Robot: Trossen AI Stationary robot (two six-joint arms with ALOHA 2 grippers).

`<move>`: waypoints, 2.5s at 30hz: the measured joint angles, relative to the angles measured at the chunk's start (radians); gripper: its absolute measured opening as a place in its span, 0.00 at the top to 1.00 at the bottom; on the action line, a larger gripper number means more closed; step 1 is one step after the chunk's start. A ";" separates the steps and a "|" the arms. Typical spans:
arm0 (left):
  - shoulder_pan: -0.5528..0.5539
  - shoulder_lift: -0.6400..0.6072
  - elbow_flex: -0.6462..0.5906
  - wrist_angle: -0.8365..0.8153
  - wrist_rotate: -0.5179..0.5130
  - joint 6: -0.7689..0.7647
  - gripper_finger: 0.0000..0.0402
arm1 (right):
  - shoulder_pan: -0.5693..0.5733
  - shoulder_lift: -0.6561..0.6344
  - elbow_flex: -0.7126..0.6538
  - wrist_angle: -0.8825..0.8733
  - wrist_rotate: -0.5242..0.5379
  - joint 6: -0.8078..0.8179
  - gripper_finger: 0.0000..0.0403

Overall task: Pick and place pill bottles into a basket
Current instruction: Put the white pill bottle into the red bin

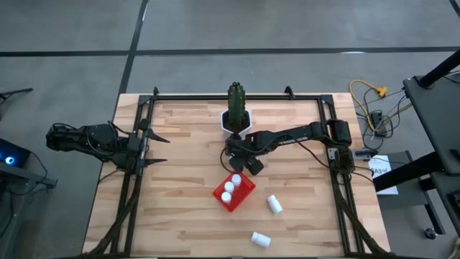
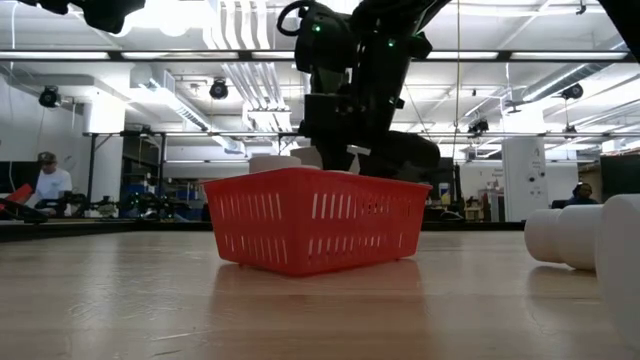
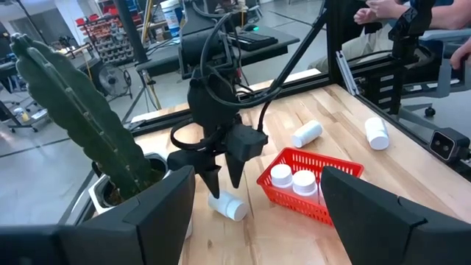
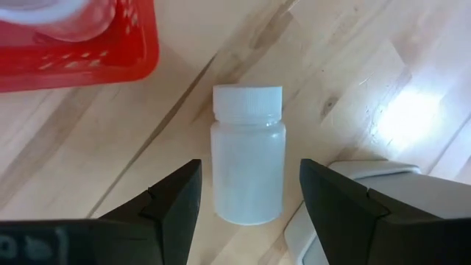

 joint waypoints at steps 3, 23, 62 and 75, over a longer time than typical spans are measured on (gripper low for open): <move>0.000 0.000 0.000 0.000 0.000 0.000 0.31 | 0.000 0.007 0.000 -0.002 0.010 -0.007 0.46; 0.000 -0.001 0.000 -0.008 0.000 0.000 0.31 | 0.006 0.015 0.010 -0.023 0.189 -0.053 0.46; 0.000 -0.010 0.000 -0.002 0.007 -0.005 0.31 | 0.008 0.007 0.227 -0.206 0.156 0.191 0.98; 0.000 -0.013 0.000 -0.003 0.008 -0.005 0.31 | -0.057 0.007 0.225 -0.190 0.205 0.201 0.98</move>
